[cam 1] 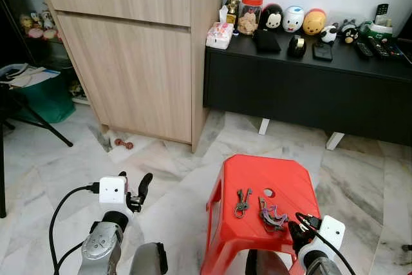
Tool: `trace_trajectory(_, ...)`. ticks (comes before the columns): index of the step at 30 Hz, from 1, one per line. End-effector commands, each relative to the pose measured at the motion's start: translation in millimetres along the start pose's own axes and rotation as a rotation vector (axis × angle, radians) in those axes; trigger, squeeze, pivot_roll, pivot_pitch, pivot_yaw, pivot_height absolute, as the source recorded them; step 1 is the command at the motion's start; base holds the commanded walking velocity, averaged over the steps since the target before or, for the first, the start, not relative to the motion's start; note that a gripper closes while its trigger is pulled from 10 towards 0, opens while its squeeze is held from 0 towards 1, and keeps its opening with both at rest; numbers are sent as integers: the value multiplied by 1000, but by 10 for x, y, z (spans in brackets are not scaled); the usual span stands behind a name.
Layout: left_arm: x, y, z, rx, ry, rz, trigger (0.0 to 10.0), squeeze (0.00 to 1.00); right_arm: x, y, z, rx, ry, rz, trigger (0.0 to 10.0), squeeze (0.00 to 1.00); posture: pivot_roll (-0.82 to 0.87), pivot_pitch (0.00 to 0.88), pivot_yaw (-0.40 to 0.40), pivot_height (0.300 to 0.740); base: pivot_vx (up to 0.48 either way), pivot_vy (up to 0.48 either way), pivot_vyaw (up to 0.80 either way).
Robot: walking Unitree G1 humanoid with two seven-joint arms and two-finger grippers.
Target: Hang keys on a hook
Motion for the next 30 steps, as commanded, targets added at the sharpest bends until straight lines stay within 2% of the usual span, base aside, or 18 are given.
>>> trace_trajectory(1,12,-22,3,-5,-7,-8,10000,0,24,18,-10,6,-7,4,10000,0,34,5,-89,588,0,0,0)
trace_trajectory(2,14,-21,2,-5,-8,-9,10000,0,23,12,-12,5,-6,3,8078,0,34,5,-89,588,0,0,0)
trace_trajectory(3,19,-17,-2,-4,-10,-9,10000,0,17,4,-13,3,-5,5,4275,0,34,5,-89,588,0,0,0)
trace_trajectory(4,23,-14,-6,-3,-10,-9,10000,0,7,-2,-14,1,-1,8,3255,0,33,5,-90,588,0,0,0)
trace_trajectory(6,23,-12,-8,-2,-10,-8,10000,0,-1,-6,-14,0,2,8,3255,0,33,5,-90,588,0,0,0)
trace_trajectory(7,25,-11,-9,-1,-11,-8,10000,0,-10,-4,-16,1,2,5,4275,0,33,5,-90,588,0,0,0)
trace_trajectory(8,25,-11,-9,-1,-11,-7,10000,0,-14,-4,-17,1,2,5,4275,0,33,5,-90,588,0,0,0)
trace_trajectory(10,29,-15,-9,-2,-11,-6,10000,0,-17,-3,-19,2,3,3,6588,0,31,4,-89,588,0,0,0)
trace_trajectory(11,29,-15,-9,-2,-11,-6,10000,0,-17,-3,-19,2,3,3,6588,0,31,4,-89,588,0,0,0)
trace_trajectory(12,33,-16,-11,-2,-12,-6,10000,0,-21,-3,-22,1,7,7,471,0,32,4,-89,588,0,0,0)
trace_trajectory(14,35,-15,-12,-2,-13,-6,10000,0,-22,-3,-25,1,10,10,471,0,32,5,-90,588,0,0,0)
trace_trajectory(15,35,-14,-12,-1,-13,-6,10000,0,-18,-6,-25,0,8,9,0,0,32,5,-90,588,0,0,0)
trace_trajectory(30,31,-13,-8,-2,-16,-5,10000,0,22,-33,-33,-3,-4,2,0,0,33,6,-88,588,0,0,0)
Point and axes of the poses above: a point about 5 cm out from each wrist's last joint towards the gripper, its own z axis pointing back from the gripper into the wrist, its own y axis along the axis of the wrist's last joint, x = y × z, the point moved 3 cm from there along -z, pointing out of the wrist towards the gripper, and after that the axes turned 5 degrees about z, right-handed, at the moved point
